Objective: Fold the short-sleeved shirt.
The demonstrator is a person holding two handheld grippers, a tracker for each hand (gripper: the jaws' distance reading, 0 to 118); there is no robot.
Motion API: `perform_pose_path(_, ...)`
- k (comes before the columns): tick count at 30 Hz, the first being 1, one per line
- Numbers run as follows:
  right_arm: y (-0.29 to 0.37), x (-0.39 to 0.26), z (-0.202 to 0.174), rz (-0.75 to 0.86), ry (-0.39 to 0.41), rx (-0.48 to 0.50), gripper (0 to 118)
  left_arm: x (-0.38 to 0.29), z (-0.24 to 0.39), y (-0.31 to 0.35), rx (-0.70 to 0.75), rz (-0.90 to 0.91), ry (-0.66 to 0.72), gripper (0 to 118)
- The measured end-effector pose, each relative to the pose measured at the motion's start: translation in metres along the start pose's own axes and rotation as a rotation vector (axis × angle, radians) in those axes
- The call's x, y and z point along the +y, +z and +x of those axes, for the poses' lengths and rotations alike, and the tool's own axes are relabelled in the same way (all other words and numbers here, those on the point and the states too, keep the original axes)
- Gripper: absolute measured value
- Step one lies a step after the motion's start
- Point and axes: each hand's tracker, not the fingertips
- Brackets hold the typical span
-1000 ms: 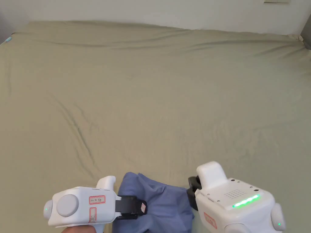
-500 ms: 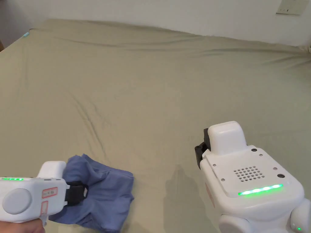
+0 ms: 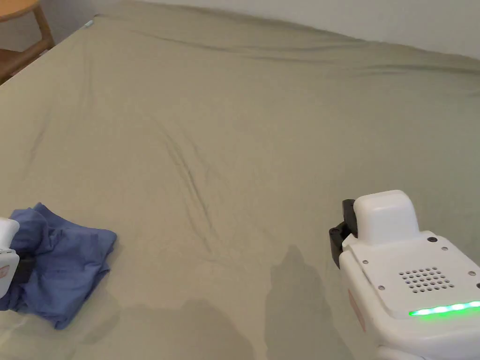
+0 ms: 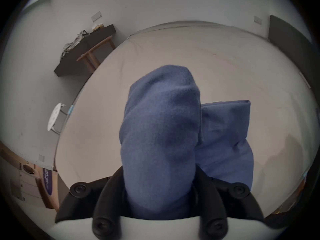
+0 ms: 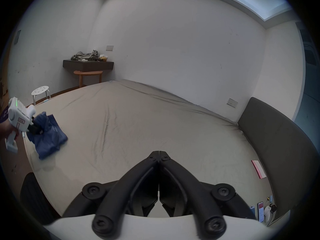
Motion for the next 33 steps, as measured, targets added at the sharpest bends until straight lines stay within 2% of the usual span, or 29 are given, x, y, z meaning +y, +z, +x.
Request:
perform_pose_path(4, -0.013, 0.001, -0.009, -0.026, 0.015, 0.006, 2, 0.002, -0.043, -0.018, 0.048, -0.051, 0.075, 25)
perform_pose_path(8, -0.023, 0.001, -0.016, -0.049, 0.024, 0.009, 2, 0.008, -0.072, -0.036, 0.146, -0.077, 0.037, 25)
perform_pose_path(11, -0.028, 0.000, -0.019, -0.064, 0.034, 0.013, 2, 0.015, -0.088, -0.044, 0.154, -0.110, 0.057, 25)
perform_pose_path(13, -0.029, 0.001, -0.018, -0.066, 0.033, 0.014, 2, 0.017, -0.095, -0.046, 0.092, -0.139, 0.101, 28)
perform_pose_path(14, -0.029, 0.002, -0.018, -0.065, 0.029, 0.017, 2, 0.020, -0.099, -0.045, 0.081, -0.144, 0.100, 40)
perform_pose_path(16, -0.029, 0.004, -0.014, -0.071, 0.021, 0.033, 2, 0.026, -0.101, -0.034, 0.200, -0.078, 0.091, 108)
perform_pose_path(17, -0.029, 0.006, -0.012, -0.071, 0.018, 0.039, 2, 0.030, -0.104, -0.023, 0.206, -0.030, 0.126, 118)
perform_pose_path(18, -0.027, 0.007, -0.009, -0.065, 0.017, 0.038, 2, 0.035, -0.111, -0.011, 0.172, 0.016, 0.172, 113)
perform_pose_path(20, -0.021, 0.012, -0.002, -0.039, 0.025, 0.023, 2, 0.052, -0.110, 0.028, 0.112, 0.137, 0.267, 113)
perform_pose_path(25, 0.000, 0.027, 0.022, 0.034, -0.028, 0.001, 2, 0.094, -0.073, 0.135, 0.123, 0.479, 0.249, 113)
perform_pose_path(31, 0.046, 0.050, 0.058, 0.174, -0.060, -0.066, 2, 0.116, 0.013, 0.250, -0.026, 0.860, 0.284, 113)
perform_pose_path(32, 0.055, 0.053, 0.065, 0.199, -0.064, -0.079, 2, 0.116, 0.036, 0.265, 0.008, 0.913, 0.282, 113)
perform_pose_path(33, 0.065, 0.056, 0.071, 0.223, -0.064, -0.095, 2, 0.117, 0.063, 0.279, 0.127, 0.955, 0.250, 113)
